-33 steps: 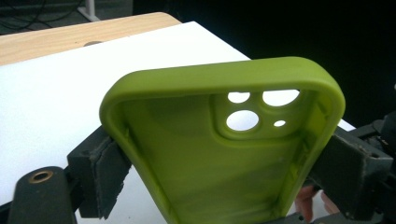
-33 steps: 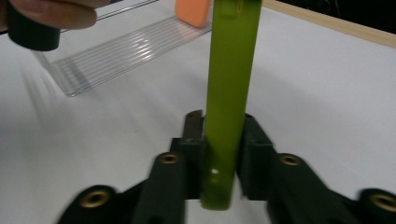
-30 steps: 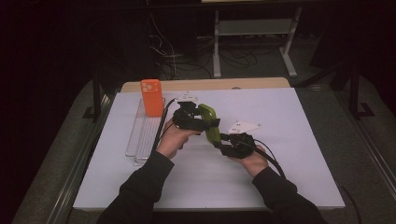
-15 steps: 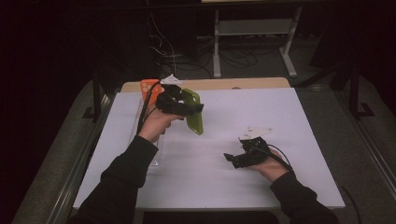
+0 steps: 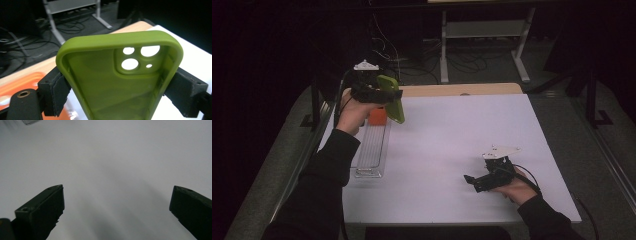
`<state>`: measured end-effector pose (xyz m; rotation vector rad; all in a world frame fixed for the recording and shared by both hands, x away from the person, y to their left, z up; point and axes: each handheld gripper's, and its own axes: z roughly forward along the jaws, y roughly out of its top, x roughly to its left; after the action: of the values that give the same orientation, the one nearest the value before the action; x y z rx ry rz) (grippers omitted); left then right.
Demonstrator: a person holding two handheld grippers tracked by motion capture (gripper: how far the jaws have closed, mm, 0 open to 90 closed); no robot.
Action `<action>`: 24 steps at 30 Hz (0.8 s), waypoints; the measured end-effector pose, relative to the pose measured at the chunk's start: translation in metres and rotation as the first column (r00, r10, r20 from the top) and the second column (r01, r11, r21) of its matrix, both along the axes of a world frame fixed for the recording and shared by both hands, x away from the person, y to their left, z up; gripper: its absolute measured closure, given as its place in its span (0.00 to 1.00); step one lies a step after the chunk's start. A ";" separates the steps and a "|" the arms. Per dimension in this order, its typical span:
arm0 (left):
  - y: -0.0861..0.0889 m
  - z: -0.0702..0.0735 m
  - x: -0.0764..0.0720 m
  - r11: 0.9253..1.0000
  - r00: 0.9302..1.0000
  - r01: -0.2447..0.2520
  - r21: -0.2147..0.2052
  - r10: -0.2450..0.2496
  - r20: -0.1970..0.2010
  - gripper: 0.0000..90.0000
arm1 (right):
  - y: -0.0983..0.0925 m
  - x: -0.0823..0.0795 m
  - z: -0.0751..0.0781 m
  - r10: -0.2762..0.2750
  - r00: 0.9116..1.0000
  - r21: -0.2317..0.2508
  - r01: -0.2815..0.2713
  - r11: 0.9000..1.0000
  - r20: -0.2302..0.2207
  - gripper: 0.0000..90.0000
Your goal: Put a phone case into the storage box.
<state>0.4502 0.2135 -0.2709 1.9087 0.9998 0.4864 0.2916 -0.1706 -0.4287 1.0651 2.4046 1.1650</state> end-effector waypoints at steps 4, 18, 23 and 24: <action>0.014 0.003 0.007 0.998 0.998 -0.052 0.034 0.051 0.019 0.16 | -0.004 -0.004 -0.001 -0.019 1.000 0.003 0.019 1.000 0.004 0.00; 0.037 -0.027 0.027 0.976 0.980 -0.196 0.092 0.197 -0.003 0.16 | -0.007 -0.007 -0.004 -0.029 1.000 -0.002 0.029 1.000 0.007 0.00; 0.043 -0.045 0.031 0.969 0.974 -0.223 0.101 0.227 -0.024 0.16 | -0.008 -0.006 -0.003 -0.030 0.999 -0.005 0.030 1.000 0.010 0.00; 0.043 -0.048 0.032 0.968 0.972 -0.231 0.100 0.235 -0.029 0.16 | -0.008 -0.006 -0.003 -0.031 0.999 -0.004 0.031 1.000 0.010 0.00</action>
<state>0.4822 0.2569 -0.3188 1.9010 1.2557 0.6433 0.2852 -0.1784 -0.4322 1.0891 2.3736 1.1524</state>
